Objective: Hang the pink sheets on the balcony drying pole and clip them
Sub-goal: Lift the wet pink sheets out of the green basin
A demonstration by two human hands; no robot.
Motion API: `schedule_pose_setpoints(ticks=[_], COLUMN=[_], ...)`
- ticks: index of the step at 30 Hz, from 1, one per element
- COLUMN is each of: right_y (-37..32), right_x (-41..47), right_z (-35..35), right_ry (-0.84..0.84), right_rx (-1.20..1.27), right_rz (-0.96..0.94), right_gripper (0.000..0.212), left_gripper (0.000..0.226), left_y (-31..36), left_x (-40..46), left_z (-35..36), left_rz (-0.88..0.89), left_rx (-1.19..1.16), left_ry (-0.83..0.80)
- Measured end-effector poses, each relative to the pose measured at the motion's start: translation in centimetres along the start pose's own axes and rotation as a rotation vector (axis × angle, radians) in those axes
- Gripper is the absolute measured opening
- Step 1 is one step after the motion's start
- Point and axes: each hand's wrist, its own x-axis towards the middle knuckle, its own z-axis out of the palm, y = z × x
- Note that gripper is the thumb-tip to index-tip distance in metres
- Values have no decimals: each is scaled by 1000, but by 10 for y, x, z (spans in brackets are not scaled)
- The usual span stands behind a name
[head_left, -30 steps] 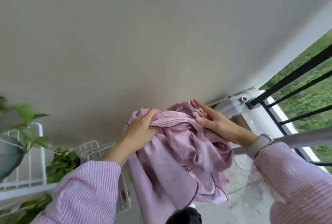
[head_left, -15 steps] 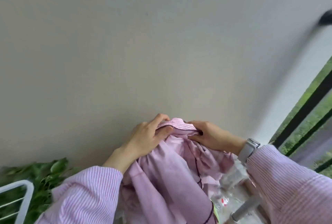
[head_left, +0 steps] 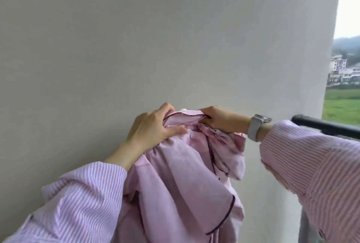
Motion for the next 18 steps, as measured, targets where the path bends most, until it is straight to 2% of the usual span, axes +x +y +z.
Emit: schedule_pose_setpoints(ticks=[2,4,7,9,10,11,13,18], right_y=[-7,-11,-11,-6,-1,2,14,49], right_x=[4,5,-4,-16,-23,-29,-38,-58], right_z=[-38,-75,-128,-155,-167,-178,-198,-238], right_ry=[130,242,369,433,472,536,655,696], right_rx=[-60,-107,-133,-184,-262,-370,-647,-946], right_rz=[-42,-78,-103,-131,-152,-183,-299,-447], right_gripper=[14,12,28,25,17,19,36,24], left_gripper=[54,60,69,69,70,71,68,56], left_y=[10,23,49,68,78,87,106,158], left_x=[31,62,101,118,124,131,142,163], left_z=[-17,-34,-50,-53,-52,-50,-43,-22], left_rz=[56,127,201,232,243,249,258,277], left_rx=[29,46,43,59,72,87,142,360], left_ry=[90,186,282,352,396,442,542,752])
